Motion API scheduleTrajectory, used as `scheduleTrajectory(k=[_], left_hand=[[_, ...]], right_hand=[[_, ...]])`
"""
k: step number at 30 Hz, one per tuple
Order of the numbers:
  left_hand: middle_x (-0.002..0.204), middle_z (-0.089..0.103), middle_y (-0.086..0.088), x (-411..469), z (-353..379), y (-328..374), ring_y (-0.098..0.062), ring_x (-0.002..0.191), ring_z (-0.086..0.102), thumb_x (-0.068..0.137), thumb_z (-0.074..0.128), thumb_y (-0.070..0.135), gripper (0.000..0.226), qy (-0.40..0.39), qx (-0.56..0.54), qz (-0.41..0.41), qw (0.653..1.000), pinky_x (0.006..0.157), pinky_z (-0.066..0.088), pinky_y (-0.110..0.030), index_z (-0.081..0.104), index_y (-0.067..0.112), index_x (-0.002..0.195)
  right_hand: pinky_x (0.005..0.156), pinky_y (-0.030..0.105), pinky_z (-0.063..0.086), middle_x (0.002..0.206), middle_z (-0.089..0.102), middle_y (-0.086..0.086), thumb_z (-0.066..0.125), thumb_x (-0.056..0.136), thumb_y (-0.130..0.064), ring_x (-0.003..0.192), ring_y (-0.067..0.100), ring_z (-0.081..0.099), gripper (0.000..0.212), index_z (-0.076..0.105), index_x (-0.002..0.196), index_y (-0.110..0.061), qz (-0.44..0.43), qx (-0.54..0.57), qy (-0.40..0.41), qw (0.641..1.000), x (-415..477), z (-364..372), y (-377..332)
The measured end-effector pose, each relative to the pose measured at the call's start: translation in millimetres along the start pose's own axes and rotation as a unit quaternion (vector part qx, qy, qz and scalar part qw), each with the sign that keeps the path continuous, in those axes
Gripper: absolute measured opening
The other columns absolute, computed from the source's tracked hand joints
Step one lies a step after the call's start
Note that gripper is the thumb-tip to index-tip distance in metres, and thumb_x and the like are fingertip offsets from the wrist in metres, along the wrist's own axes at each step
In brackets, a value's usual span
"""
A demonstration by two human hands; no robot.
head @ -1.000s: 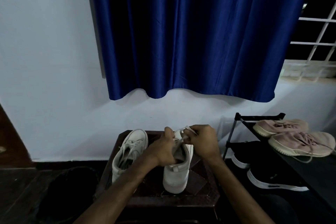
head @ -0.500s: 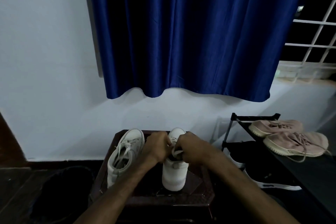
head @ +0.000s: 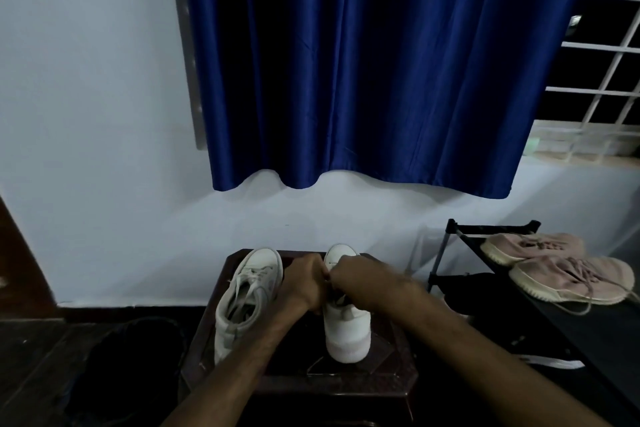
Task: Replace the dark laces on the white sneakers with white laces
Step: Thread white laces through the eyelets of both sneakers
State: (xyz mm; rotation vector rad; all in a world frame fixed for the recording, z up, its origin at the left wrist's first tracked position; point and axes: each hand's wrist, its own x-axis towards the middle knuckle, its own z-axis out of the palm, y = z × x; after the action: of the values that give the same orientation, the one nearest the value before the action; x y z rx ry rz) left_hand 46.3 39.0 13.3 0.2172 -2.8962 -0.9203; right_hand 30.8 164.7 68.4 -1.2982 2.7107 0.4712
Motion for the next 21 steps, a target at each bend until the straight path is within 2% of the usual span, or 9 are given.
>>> scheduleTrajectory(k=[4, 6, 8, 10, 12, 14, 16, 18, 21], left_hand=[[0.088, 0.073, -0.012, -2, 3, 3, -0.027, 0.087, 0.070, 0.077, 0.066, 0.026, 0.020, 0.009, -0.013, -0.008, 1.000, 0.064, 0.047, -0.028, 0.069, 0.007, 0.081], [0.089, 0.072, -0.012, -4, 3, 7, -0.027, 0.087, 0.069, 0.081, 0.064, 0.033, 0.025, 0.015, -0.013, -0.017, 1.000, 0.063, 0.044, -0.027, 0.067, 0.008, 0.082], [0.088, 0.073, -0.011, -4, 4, 10, -0.026, 0.087, 0.069, 0.081, 0.064, 0.040, 0.029, 0.023, -0.002, -0.015, 1.000, 0.063, 0.043, -0.027, 0.063, 0.011, 0.077], [0.074, 0.072, -0.008, -4, 4, 12, -0.025, 0.076, 0.070, 0.080, 0.065, 0.045, 0.035, 0.019, 0.002, -0.007, 1.000, 0.061, 0.048, -0.028, 0.062, 0.011, 0.069], [0.058, 0.065, -0.004, -4, 4, 12, -0.022, 0.063, 0.069, 0.080, 0.063, 0.046, 0.039, 0.015, -0.004, -0.010, 1.000, 0.055, 0.048, -0.026, 0.060, 0.012, 0.063], [0.055, 0.061, -0.003, -4, 5, 12, -0.024, 0.063, 0.069, 0.080, 0.061, 0.047, 0.040, 0.015, -0.004, -0.006, 1.000, 0.054, 0.048, -0.027, 0.057, 0.012, 0.061], [0.071, 0.068, -0.007, -4, 5, 12, -0.031, 0.071, 0.070, 0.079, 0.065, 0.044, 0.034, 0.016, -0.015, -0.007, 1.000, 0.062, 0.055, -0.033, 0.061, 0.011, 0.074], [0.088, 0.071, -0.011, -3, 8, 11, -0.034, 0.080, 0.069, 0.078, 0.069, 0.042, 0.033, 0.018, -0.017, -0.013, 1.000, 0.071, 0.056, -0.037, 0.060, 0.011, 0.085], [0.093, 0.070, -0.013, -4, 11, 13, -0.036, 0.087, 0.068, 0.079, 0.065, 0.040, 0.028, 0.018, -0.002, -0.013, 1.000, 0.072, 0.054, -0.036, 0.056, 0.014, 0.081]], right_hand=[[0.074, 0.033, 0.044, 0.119, 0.059, 0.016, 0.048, 0.095, -0.005, 0.108, 0.034, 0.059, 0.029, 0.061, 0.120, -0.004, 0.001, -0.014, 0.031, 0.999, -11, 11, 1], [0.078, 0.034, 0.048, 0.117, 0.059, 0.012, 0.049, 0.093, -0.005, 0.109, 0.031, 0.059, 0.032, 0.062, 0.121, -0.013, 0.012, 0.009, 0.059, 0.998, -16, 19, 4], [0.080, 0.033, 0.052, 0.109, 0.063, 0.005, 0.058, 0.091, -0.014, 0.100, 0.025, 0.062, 0.029, 0.067, 0.115, -0.027, 0.010, 0.059, 0.112, 0.992, -21, 20, 12], [0.079, 0.032, 0.054, 0.098, 0.071, -0.002, 0.066, 0.085, -0.015, 0.089, 0.016, 0.065, 0.027, 0.073, 0.105, -0.032, 0.025, 0.153, 0.157, 0.975, -25, 13, 25], [0.080, 0.029, 0.053, 0.094, 0.073, -0.005, 0.066, 0.082, -0.009, 0.088, 0.011, 0.066, 0.027, 0.076, 0.098, -0.027, 0.050, 0.191, 0.198, 0.960, -28, 13, 36], [0.082, 0.026, 0.052, 0.097, 0.073, -0.007, 0.061, 0.080, -0.004, 0.094, 0.009, 0.064, 0.031, 0.075, 0.098, -0.026, 0.034, 0.195, 0.155, 0.968, -28, 22, 37], [0.088, 0.028, 0.051, 0.106, 0.072, -0.005, 0.057, 0.083, -0.008, 0.103, 0.011, 0.061, 0.032, 0.071, 0.105, -0.027, -0.006, 0.203, 0.046, 0.978, -24, 36, 26], [0.085, 0.036, 0.052, 0.108, 0.069, 0.006, 0.052, 0.087, -0.011, 0.102, 0.024, 0.061, 0.028, 0.068, 0.108, -0.021, -0.001, 0.214, -0.018, 0.977, -23, 41, 19], [0.085, 0.034, 0.051, 0.110, 0.067, 0.009, 0.058, 0.085, -0.017, 0.103, 0.026, 0.060, 0.025, 0.070, 0.107, -0.019, 0.034, 0.232, 0.015, 0.972, -22, 33, 19]])
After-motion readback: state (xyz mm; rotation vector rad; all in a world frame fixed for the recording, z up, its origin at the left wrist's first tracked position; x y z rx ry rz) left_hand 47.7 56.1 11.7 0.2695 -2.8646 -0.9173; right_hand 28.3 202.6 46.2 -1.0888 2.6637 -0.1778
